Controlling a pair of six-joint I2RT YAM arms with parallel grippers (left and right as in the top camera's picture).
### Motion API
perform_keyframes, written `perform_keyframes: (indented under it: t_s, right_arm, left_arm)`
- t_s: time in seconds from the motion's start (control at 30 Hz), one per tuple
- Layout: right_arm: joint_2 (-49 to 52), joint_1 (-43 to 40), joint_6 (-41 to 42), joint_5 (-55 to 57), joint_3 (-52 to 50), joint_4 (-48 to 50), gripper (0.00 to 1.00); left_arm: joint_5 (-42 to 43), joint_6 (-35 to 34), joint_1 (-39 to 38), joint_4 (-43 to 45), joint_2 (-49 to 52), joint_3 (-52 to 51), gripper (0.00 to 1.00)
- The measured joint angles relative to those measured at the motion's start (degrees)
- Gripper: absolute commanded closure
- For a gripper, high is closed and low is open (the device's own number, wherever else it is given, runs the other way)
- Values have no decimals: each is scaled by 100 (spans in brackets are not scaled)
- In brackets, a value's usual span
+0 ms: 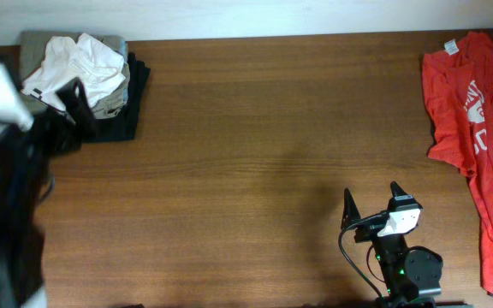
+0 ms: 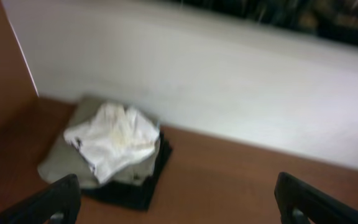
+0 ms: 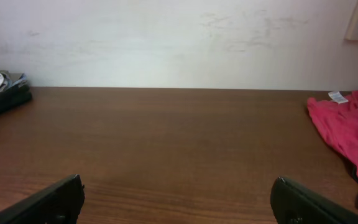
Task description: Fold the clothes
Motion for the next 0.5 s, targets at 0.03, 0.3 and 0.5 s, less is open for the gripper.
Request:
perform_keyframes:
  t_s: [0.03,0.3,0.5]
  right_arm:
    - [0,0,0,0,0,0,1]
    - [0,0,0,0,0,-2,1]
    - [0,0,2,0,0,-2,1]
  left_arm:
    - [-17,2,0,0,-188,0,1]
    - [-850,28,0,-588,-1158,22,1]
    - [-1082,33,-142,-992,-1423,-260,1]
